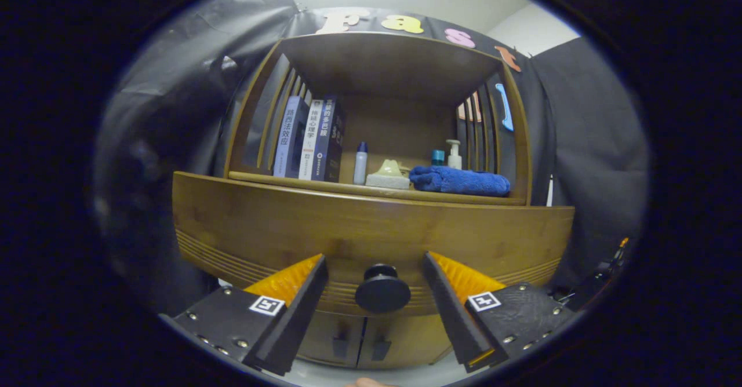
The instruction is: Pull open the drawer, take out the items inside it, and place them on the countertop above the cabinet.
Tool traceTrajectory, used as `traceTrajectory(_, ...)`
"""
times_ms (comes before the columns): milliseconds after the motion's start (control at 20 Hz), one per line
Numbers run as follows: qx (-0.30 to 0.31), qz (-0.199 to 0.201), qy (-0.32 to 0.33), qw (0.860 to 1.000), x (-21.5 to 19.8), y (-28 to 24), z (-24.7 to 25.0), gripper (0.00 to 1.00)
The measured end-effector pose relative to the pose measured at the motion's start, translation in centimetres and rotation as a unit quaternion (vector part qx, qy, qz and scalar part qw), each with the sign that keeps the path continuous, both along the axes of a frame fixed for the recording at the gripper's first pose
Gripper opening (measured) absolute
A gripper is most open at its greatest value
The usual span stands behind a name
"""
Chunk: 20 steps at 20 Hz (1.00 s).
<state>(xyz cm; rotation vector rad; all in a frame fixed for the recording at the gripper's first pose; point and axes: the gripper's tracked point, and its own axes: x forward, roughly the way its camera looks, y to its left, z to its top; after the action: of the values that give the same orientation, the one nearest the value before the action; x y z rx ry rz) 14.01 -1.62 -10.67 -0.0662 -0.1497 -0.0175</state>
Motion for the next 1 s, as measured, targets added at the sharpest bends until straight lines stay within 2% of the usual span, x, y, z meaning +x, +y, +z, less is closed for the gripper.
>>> traceTrajectory(350,0.018,0.002,-0.022,1.0,3.6,0.2,0.1,0.99)
traceTrajectory(550,0.049,0.003,-0.037,0.998,5.5,0.3,0.0,0.99)
traceTrajectory(1000,0.041,0.009,-0.076,0.996,8.3,0.2,0.1,0.99)
